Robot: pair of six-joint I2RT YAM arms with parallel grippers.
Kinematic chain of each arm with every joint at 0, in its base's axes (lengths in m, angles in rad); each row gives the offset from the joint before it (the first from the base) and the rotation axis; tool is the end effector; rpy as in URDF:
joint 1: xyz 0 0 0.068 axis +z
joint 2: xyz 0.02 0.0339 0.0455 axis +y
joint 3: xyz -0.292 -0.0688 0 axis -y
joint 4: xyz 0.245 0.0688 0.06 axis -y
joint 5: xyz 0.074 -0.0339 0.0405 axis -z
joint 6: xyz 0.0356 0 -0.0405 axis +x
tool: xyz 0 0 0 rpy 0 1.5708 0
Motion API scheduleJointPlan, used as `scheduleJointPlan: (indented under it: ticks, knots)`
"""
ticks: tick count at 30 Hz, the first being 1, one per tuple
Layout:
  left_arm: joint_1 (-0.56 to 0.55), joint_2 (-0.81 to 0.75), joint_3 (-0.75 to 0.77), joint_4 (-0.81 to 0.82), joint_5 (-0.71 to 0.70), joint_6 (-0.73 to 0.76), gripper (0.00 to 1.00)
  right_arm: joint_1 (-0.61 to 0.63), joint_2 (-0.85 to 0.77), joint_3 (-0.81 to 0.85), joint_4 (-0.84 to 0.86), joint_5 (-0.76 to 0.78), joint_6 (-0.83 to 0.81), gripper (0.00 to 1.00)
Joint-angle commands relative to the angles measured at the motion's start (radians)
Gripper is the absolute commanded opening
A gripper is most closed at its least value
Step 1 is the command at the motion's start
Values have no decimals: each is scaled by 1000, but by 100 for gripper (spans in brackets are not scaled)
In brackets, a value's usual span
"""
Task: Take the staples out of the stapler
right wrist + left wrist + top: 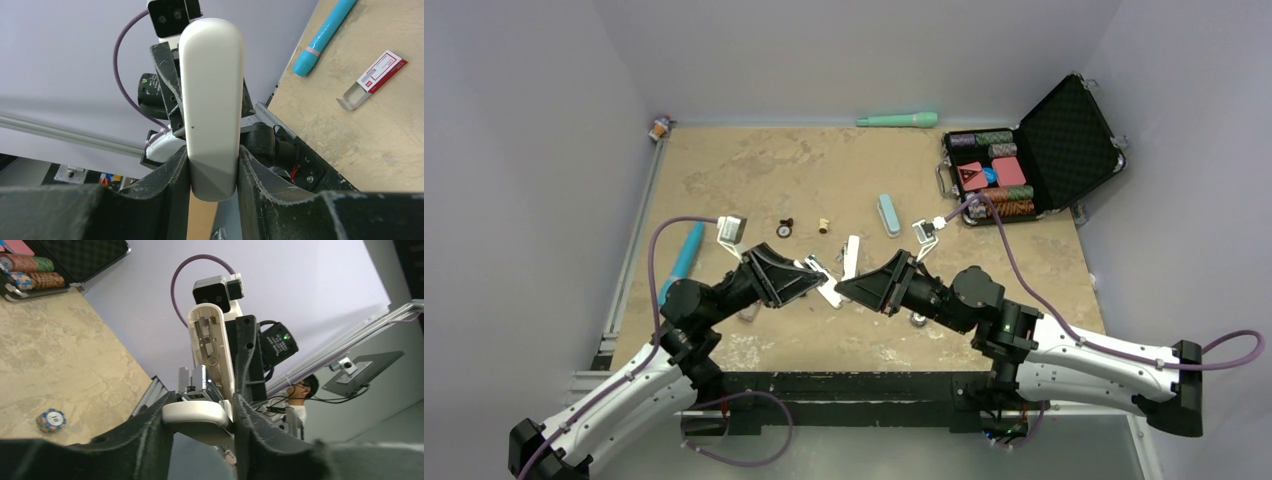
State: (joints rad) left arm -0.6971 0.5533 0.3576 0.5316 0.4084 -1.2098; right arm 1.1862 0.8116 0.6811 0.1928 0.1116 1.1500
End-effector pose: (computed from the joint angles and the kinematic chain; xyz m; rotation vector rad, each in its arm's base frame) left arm 0.0862 -0.0906 0.3133 0.0416 1.5171 -1.8478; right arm 0.0708 0.1643 0.3597 0.0743 1.7983 1.7199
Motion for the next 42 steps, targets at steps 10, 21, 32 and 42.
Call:
scheduleJointPlan:
  ticks: [10, 21, 32, 42]
  knots:
    - [-5, -63, 158, -336, -38, 117, 0, 4, -22, -21, 22, 32, 1, 49]
    - [-4, -75, 298, -774, -100, 282, 0, 4, -105, -102, -129, 132, 45, 74]
    - [-4, 29, 382, -1082, -222, 437, 0, 4, -60, -65, -213, 136, -21, 45]
    - [-5, 250, 509, -1241, -301, 610, 0, 3, 95, 29, -163, 157, -49, 0]
